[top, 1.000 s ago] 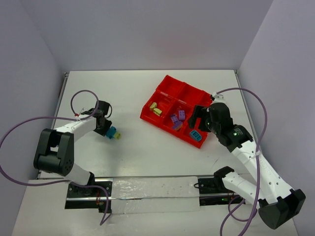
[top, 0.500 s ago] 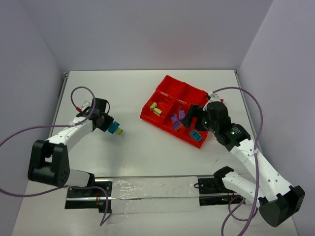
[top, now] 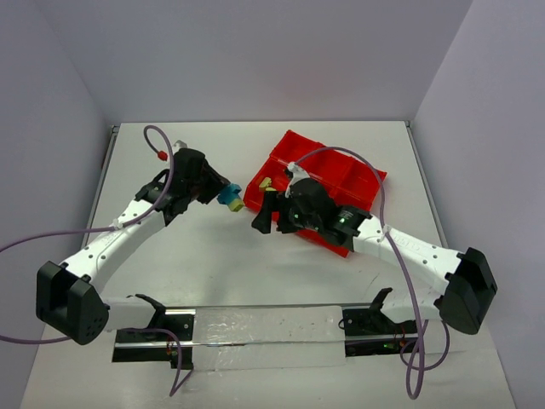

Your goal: Sort the legos into containers by color

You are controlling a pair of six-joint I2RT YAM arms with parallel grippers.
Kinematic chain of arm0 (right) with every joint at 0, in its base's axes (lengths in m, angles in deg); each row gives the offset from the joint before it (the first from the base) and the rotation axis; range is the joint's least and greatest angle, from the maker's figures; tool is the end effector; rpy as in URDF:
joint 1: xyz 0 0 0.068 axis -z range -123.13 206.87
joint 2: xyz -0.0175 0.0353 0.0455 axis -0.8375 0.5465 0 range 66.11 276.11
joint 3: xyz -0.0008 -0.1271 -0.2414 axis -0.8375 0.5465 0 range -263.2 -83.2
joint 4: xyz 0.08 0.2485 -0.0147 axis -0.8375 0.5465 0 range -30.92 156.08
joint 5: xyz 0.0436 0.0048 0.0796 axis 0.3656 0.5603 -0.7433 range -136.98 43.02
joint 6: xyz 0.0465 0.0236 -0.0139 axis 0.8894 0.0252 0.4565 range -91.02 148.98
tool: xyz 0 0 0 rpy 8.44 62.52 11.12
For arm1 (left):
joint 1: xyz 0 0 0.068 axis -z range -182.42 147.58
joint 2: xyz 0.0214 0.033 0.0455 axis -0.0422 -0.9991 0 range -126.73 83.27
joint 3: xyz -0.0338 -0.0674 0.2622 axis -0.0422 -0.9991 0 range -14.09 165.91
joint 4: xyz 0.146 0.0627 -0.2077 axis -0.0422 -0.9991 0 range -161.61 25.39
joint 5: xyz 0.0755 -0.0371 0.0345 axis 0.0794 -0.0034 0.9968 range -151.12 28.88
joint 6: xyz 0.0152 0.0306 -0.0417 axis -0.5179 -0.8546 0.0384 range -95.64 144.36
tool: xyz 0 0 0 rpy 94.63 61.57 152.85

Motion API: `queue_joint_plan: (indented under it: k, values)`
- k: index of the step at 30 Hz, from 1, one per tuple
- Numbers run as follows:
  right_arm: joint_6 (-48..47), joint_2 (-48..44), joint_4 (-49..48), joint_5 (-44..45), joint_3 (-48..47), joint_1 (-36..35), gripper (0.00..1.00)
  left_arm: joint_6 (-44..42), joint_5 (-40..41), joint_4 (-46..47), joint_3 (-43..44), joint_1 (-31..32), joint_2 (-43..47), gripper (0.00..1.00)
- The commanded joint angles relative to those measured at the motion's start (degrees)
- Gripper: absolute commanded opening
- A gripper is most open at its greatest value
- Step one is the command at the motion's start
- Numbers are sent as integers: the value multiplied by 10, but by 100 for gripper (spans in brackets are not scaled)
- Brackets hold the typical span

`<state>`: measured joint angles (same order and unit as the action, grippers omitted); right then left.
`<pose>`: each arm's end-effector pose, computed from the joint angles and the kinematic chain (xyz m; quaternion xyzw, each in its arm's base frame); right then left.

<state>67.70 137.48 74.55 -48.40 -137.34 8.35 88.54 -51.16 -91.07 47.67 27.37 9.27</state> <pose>0.1845 0.2101 0.2891 -0.0809 0.8738 0.3387 0.3395 0.2501 -0.1360 0.3059 -0.3014 0.8467 -0.2620 0.3515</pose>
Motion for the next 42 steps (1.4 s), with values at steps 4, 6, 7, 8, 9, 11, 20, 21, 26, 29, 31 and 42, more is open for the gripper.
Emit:
queue_joint_plan:
  k: [4,6,7,8,9,11,20,21,26,29,31,42]
  values:
    - [-13,59,-87,-11,-78,-7,91,0,-26,-11,18,39,29,0]
    - [-10,75,-93,-16,-88,-8,89,2,-28,-9,14,40,33,0]
    - [-10,82,-95,-19,-92,-7,88,2,-29,-9,13,41,33,0]
    - [-9,90,-98,-20,-97,-7,86,2,-29,-9,13,42,35,0]
    - [-8,99,-102,-22,-103,-7,83,2,-28,-10,13,42,37,0]
    - [-5,108,-106,-22,-107,-7,77,2,-27,-11,14,42,42,0]
    - [11,117,-123,-33,-104,-6,27,3,-24,-11,15,42,47,0]
    - [12,116,-124,-36,-103,-7,18,3,-22,-11,15,42,46,0]
    - [13,89,-124,-30,-78,-5,0,-1,-14,-12,16,42,43,0]
    - [0,63,-114,-17,-50,-3,0,-6,-8,-19,20,37,39,0]
    - [-15,46,-105,-13,-35,-3,0,-9,-15,-11,17,28,39,0]
    - [-41,0,-76,-40,16,5,0,-18,-41,0,3,-15,39,0]
